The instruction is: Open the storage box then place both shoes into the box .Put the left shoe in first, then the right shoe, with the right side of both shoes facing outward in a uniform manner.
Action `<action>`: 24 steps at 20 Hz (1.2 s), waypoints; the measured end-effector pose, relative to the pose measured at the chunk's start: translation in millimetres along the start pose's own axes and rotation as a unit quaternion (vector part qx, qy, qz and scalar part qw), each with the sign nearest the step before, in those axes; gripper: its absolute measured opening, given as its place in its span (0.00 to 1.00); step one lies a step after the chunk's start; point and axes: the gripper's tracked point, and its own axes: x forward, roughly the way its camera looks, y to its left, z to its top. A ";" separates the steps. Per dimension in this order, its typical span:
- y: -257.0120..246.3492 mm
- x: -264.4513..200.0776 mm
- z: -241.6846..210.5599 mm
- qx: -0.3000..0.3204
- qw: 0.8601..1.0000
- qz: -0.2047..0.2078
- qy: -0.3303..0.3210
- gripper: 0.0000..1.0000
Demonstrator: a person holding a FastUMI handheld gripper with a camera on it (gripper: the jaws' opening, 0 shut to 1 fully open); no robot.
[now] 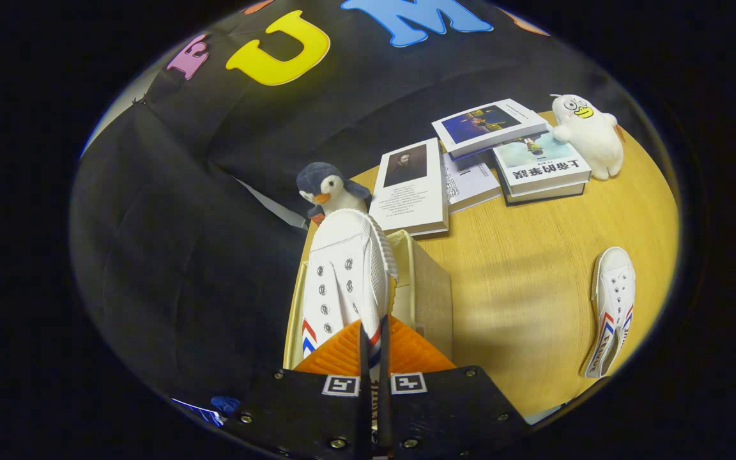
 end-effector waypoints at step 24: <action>9.9 125.2 -86.7 -0.012 0.992 -0.091 0.083 0.04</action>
